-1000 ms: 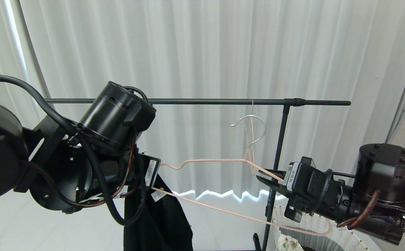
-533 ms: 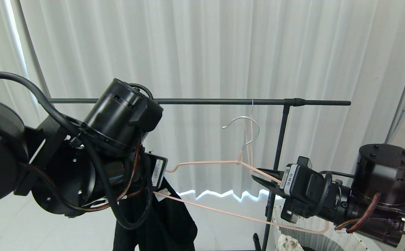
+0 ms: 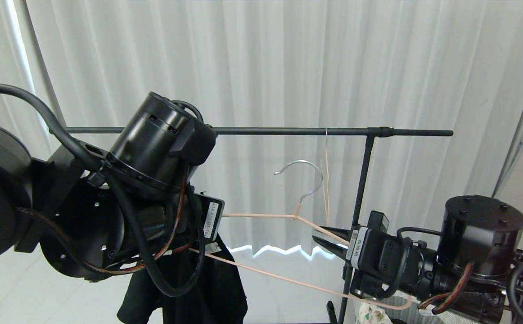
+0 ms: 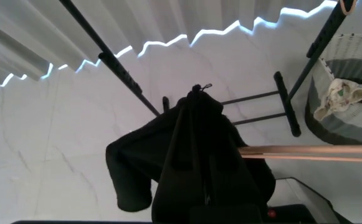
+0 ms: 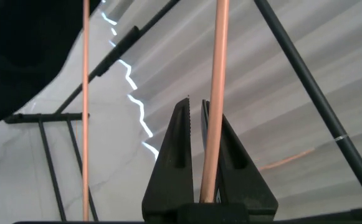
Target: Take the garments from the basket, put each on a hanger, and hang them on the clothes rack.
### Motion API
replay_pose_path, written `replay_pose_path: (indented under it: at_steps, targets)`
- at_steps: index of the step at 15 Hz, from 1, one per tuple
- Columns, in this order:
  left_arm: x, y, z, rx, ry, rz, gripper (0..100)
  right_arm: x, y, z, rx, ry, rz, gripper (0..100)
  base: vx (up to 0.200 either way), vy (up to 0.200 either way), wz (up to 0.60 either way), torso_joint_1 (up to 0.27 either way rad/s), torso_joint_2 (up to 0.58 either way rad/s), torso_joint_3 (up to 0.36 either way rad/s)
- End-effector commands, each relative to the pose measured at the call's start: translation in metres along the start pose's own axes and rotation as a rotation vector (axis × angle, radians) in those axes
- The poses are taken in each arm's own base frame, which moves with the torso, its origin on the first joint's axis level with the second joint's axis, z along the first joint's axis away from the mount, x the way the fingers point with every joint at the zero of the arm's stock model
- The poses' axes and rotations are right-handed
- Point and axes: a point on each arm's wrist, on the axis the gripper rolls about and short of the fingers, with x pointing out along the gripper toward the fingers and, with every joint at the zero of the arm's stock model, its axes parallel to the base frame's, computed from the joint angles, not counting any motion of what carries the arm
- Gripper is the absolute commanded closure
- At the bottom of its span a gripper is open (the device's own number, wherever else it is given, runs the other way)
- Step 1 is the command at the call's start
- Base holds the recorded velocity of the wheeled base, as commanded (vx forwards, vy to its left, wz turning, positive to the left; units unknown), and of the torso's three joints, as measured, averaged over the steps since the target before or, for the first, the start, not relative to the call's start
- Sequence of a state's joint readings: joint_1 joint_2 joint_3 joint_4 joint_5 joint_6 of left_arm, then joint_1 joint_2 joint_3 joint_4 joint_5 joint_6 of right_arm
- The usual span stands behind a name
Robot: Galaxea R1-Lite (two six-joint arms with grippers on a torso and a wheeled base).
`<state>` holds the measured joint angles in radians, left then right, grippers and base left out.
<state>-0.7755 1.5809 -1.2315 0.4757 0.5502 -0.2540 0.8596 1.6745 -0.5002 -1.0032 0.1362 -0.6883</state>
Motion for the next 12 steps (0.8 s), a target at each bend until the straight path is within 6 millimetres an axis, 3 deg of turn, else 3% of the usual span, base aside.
replay_pose_path:
  at_steps: [1,6,12]
  targets:
    - [0.0,0.0,0.001,-0.001,-0.003,0.002,100,0.001,0.004,-0.001,0.0,0.005,0.015,100,0.0,0.0,0.0,0.0,0.0,0.0]
    - [0.007,0.009,0.0,-0.02,0.013,0.044,100,-0.03,-0.02,-0.019,0.022,0.094,-0.122,100,0.0,0.0,0.0,0.0,0.0,0.0]
    - [0.004,-0.002,-0.002,0.009,0.009,0.014,100,-0.03,-0.028,-0.021,0.023,0.1,-0.156,100,0.0,0.0,0.0,0.0,0.0,0.0]
